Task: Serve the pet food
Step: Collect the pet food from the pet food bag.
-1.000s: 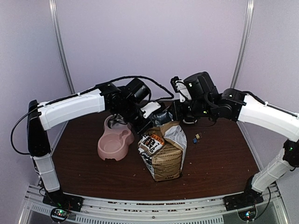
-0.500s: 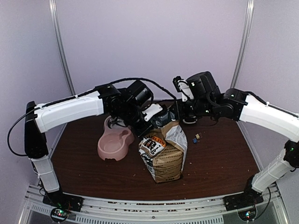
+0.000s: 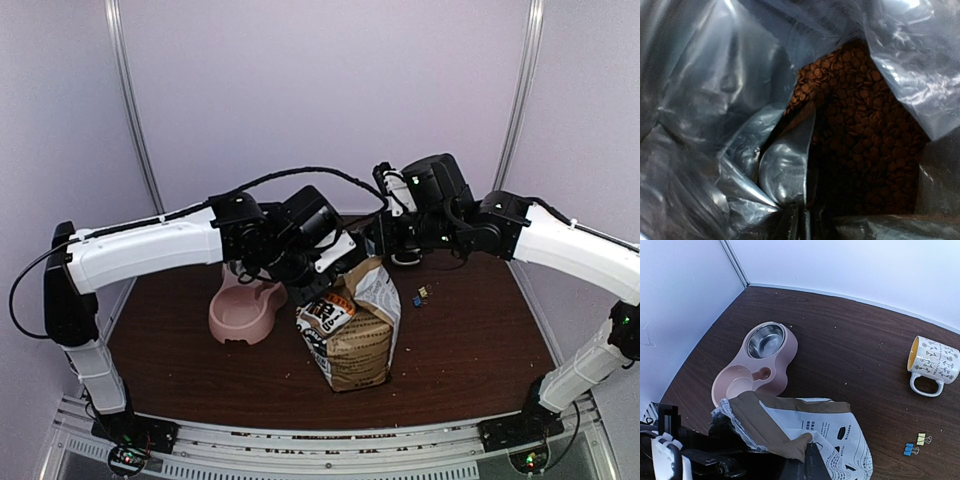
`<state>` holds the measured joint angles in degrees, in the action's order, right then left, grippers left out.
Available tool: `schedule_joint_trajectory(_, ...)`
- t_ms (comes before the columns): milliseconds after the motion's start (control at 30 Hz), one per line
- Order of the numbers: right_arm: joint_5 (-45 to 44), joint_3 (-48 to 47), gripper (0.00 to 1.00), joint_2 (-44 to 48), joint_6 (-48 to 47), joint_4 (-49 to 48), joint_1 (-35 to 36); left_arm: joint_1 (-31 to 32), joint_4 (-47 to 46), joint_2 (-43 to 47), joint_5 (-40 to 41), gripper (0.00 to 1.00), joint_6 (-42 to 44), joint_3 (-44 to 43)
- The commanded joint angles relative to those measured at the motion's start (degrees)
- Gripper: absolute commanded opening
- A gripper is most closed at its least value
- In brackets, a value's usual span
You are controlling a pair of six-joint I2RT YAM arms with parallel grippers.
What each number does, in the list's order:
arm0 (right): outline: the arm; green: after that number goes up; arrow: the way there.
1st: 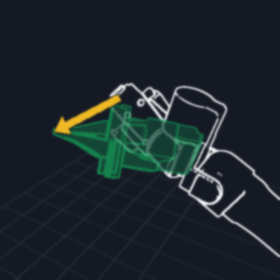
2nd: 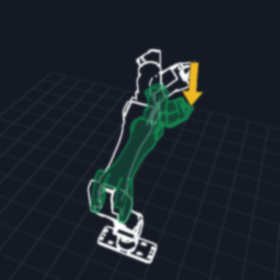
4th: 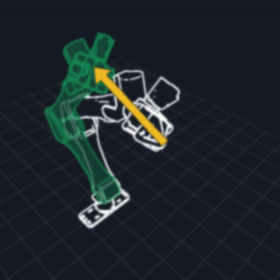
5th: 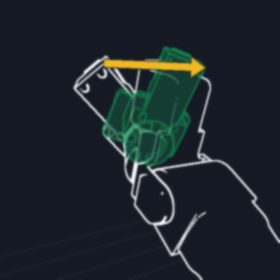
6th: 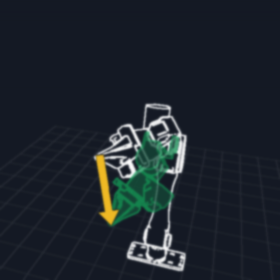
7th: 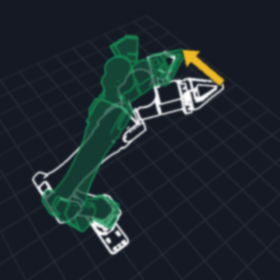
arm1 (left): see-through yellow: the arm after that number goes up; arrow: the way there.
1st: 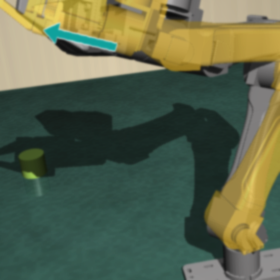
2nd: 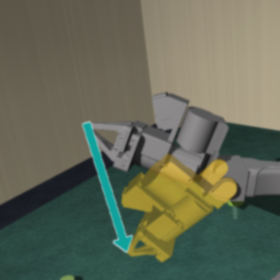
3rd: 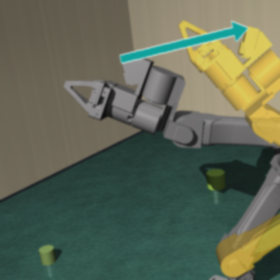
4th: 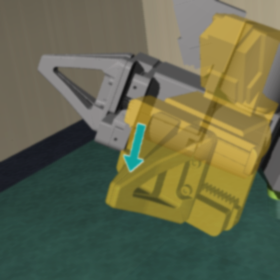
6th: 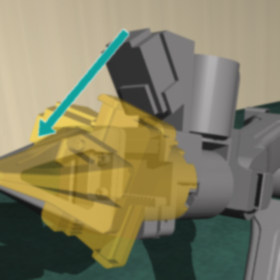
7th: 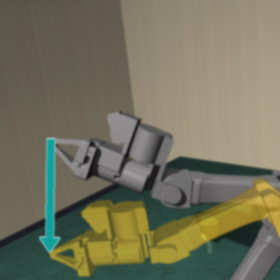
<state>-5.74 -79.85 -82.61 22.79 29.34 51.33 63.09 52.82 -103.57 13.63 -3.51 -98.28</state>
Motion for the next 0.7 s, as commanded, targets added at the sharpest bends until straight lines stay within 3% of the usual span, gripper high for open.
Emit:
schedule_joint_trajectory(0, -0.1, 0.7, 0.00, 0.1, 0.3, -1.7, -0.8, 0.0, 12.4, -2.6, -12.1, 0.00, 2.8, 1.4)
schedule_joint_trajectory(400, -0.1, 1.3, 0.00, 1.5, 0.2, -1.5, -2.6, 1.2, 15.2, 0.5, -46.8, 0.00, 9.7, 4.3)
schedule_joint_trajectory(533, 0.0, 1.5, 0.00, 2.1, 0.3, -1.2, -2.8, 0.8, 13.8, 1.1, -51.2, 0.00, 8.2, 2.8)
schedule_joint_trajectory(667, -0.1, 1.9, 0.00, 2.7, 0.4, -0.8, -2.9, -2.0, 10.3, 2.8, -52.2, 0.00, 1.1, 3.8)
